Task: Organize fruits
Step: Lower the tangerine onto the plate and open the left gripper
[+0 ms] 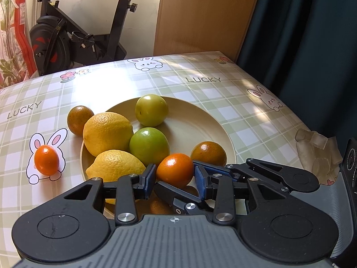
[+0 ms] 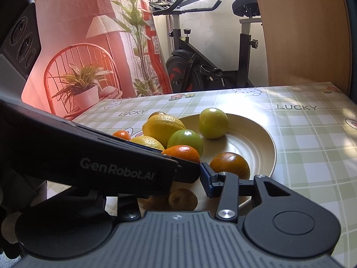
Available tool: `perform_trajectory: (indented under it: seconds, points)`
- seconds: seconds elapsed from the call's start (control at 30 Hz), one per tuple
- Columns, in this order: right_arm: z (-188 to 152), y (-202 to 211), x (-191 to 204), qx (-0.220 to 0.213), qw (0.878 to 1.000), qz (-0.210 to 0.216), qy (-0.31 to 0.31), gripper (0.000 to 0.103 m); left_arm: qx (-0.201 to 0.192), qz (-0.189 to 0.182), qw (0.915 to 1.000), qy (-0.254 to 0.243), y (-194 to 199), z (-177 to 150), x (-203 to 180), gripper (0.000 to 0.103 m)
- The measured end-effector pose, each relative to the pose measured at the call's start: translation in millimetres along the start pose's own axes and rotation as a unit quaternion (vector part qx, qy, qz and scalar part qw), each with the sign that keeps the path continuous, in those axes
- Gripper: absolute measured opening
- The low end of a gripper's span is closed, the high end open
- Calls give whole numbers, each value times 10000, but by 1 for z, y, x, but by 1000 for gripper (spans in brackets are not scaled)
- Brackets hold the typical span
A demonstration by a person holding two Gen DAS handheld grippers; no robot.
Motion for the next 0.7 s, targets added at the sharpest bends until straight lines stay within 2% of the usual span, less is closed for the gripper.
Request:
perform_trajectory:
  seconds: [0.47, 0.7]
  points:
    - [-5, -5, -6, 76, 9998, 41, -173, 47, -99, -119, 9996, 236, 4, -3, 7, 39]
    - [-4, -1, -9, -47, 9996, 43, -266, 49, -506, -115, 9972, 533, 24, -8, 13, 39]
Point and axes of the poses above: each gripper's, at about its wrist camera, not at the fingertips, and y roughly against the way its jaws point, x to its left, z to its top, the point moved 8 cm from there along -y, roughly the way its jaws point, and after that the axes turned 3 degrees about -y, right-handed, at the moved point
